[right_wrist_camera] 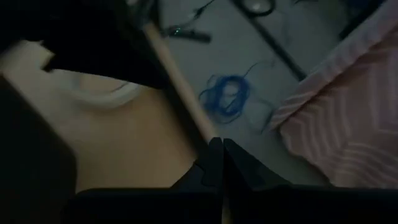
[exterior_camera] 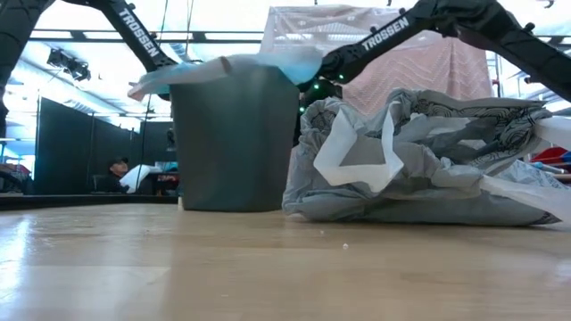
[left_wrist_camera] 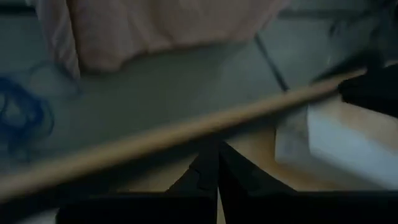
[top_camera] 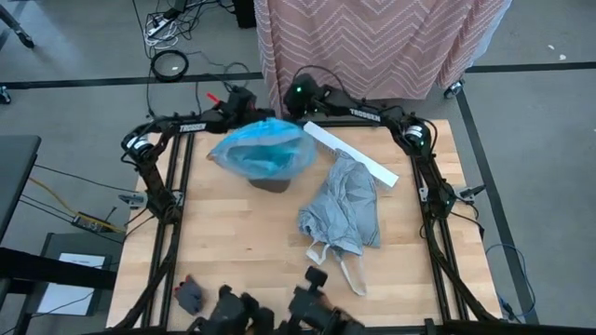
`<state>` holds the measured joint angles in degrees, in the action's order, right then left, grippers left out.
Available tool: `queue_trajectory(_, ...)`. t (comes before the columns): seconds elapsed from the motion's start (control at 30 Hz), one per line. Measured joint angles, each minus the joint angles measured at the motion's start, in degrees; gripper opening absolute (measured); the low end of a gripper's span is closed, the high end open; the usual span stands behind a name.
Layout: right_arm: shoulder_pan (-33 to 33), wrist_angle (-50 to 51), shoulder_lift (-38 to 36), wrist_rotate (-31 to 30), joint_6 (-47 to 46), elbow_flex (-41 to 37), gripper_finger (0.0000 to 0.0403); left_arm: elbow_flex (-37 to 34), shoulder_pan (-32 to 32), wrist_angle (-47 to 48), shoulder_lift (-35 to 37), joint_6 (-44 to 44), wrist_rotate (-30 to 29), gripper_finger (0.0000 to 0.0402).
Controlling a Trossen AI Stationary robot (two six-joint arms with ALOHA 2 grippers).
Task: Place trash/remove bag and relplace
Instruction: Insert a new trash bag into the trash bin
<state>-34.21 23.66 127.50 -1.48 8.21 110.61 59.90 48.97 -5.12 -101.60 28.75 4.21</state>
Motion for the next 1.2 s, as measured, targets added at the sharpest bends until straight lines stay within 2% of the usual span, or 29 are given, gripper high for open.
queue_trajectory(0.23,5.2,9.8,0.0,-0.2,0.0,0.0,0.0,0.0,-5.2,13.0,0.0,-1.5,1.4,0.0007)
queue_trajectory(0.4,7.7,11.5,-0.2,-1.7,1.4,0.0,0.0,0.0,-7.3,20.7,0.1,-3.6,-3.4,0.0007)
queue_trajectory(0.57,6.9,12.5,-2.2,-3.8,3.1,0.0,0.0,-0.1,-3.7,20.4,2.3,-7.7,-3.7,0.0008)
queue_trajectory(0.73,2.5,13.8,-6.6,-4.8,4.7,0.0,0.0007,0.2,3.4,21.1,5.4,-10.7,-4.9,0.0015)
queue_trajectory(0.77,1.6,14.7,-8.0,-4.5,5.8,0.0,0.0013,0.2,5.0,22.1,6.5,-11.5,-4.2,0.0017)
queue_trajectory(0.83,-0.2,16.2,-11.8,-3.0,8.8,0.0,0.003,0.2,8.1,21.0,9.2,-14.0,1.1,0.0021)
queue_trajectory(1.0,-1.5,17.6,-24.0,7.5,15.9,0.0,0.0089,0.8,14.1,17.8,20.3,-16.8,20.2,0.0024)
queue_trajectory(1.1,1.1,18.2,-30.8,12.3,16.2,0.0,0.0123,2.9,14.0,24.7,30.7,-23.3,22.6,0.0019)
queue_trajectory(1.2,5.8,20.7,-35.7,12.1,17.8,0.1,0.0156,5.8,10.5,34.5,41.0,-31.7,20.8,0.0013)
